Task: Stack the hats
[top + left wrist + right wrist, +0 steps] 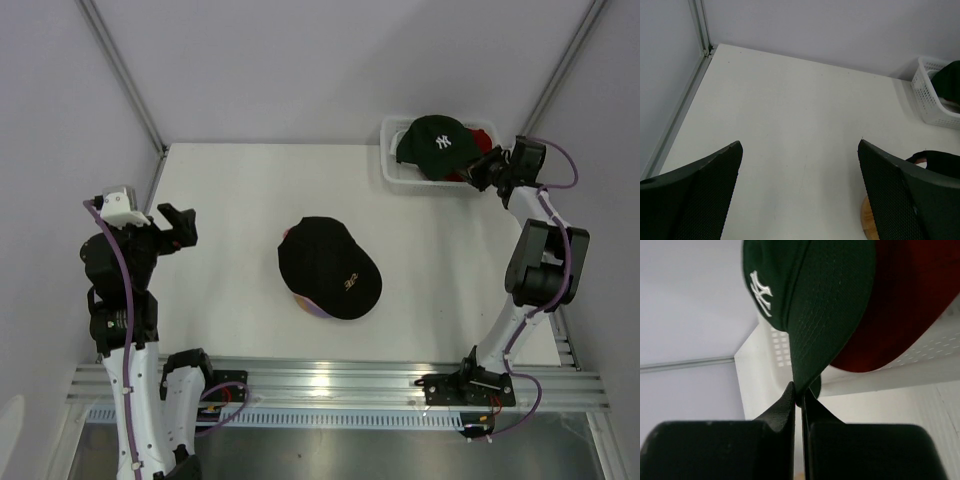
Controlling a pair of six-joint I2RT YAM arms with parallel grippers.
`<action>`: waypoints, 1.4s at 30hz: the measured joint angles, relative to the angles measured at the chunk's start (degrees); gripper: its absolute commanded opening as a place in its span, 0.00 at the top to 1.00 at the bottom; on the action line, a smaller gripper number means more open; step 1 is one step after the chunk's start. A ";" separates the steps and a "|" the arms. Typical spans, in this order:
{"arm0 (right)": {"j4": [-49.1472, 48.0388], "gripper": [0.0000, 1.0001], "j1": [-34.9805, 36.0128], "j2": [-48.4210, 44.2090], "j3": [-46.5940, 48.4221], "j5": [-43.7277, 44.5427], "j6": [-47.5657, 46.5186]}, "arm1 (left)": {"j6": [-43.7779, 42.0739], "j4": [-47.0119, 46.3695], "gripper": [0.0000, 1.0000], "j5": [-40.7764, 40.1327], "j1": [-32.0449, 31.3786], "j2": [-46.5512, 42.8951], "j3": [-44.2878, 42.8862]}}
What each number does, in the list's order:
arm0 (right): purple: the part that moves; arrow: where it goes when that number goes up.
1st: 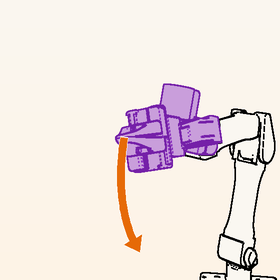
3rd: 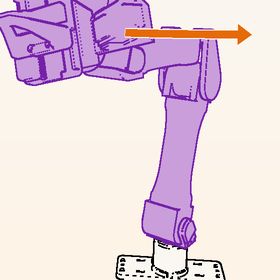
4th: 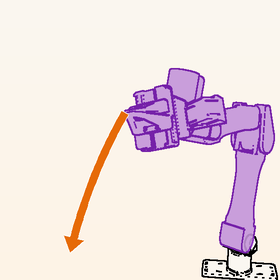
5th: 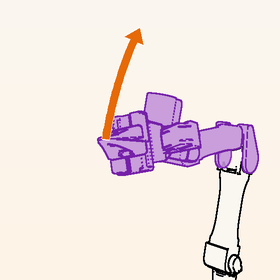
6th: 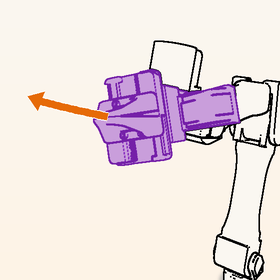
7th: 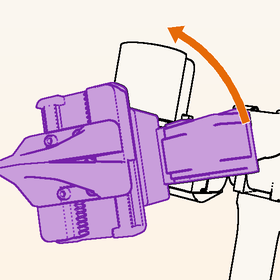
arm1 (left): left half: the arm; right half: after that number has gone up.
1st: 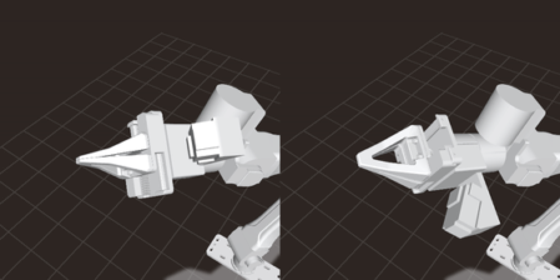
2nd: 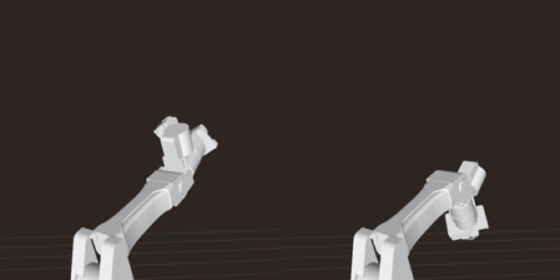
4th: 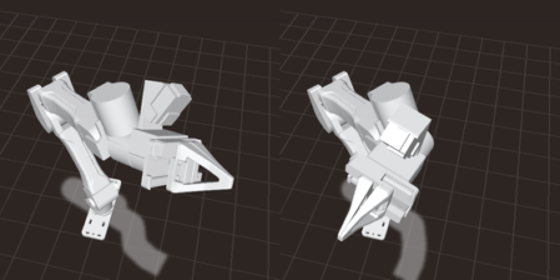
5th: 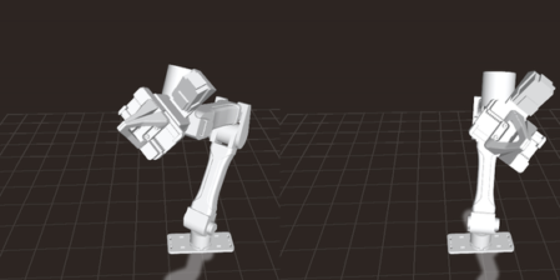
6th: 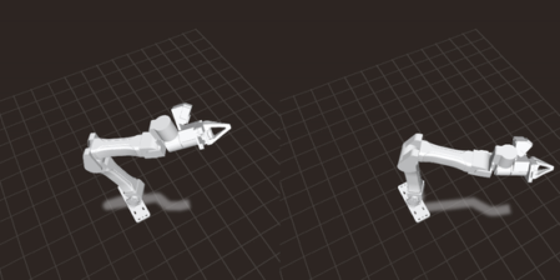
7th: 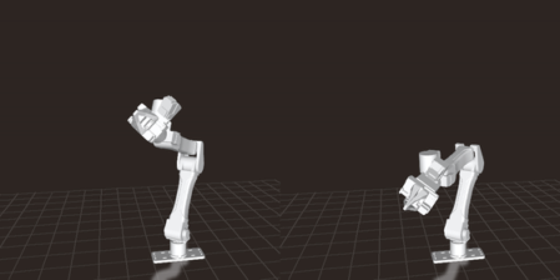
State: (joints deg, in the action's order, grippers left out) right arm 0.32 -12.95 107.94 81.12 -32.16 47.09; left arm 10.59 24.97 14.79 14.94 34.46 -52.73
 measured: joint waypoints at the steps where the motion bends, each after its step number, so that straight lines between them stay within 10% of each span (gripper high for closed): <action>1: 0.11 1.00 -0.28 1.51 0.00 -0.37 0.09 | 0.00 -0.02 0.01 0.00 0.00 0.00 0.00; 4: -2.19 0.99 -0.39 3.61 -0.20 -0.79 1.03 | 0.00 -0.02 0.00 -0.04 0.00 0.00 0.00; 11: -8.76 0.57 -0.48 2.82 -6.25 2.14 3.56 | 0.00 -0.02 0.01 -0.50 0.00 0.02 0.00; 42: -37.35 0.41 1.20 1.44 -15.96 13.44 22.84 | 0.02 -0.07 0.00 -0.63 0.00 0.02 0.00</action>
State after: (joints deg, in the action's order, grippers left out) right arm -37.04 -11.75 109.38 65.17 -18.72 69.93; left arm 10.61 24.91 14.15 14.94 34.48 -52.73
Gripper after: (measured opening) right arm 0.591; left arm 0.994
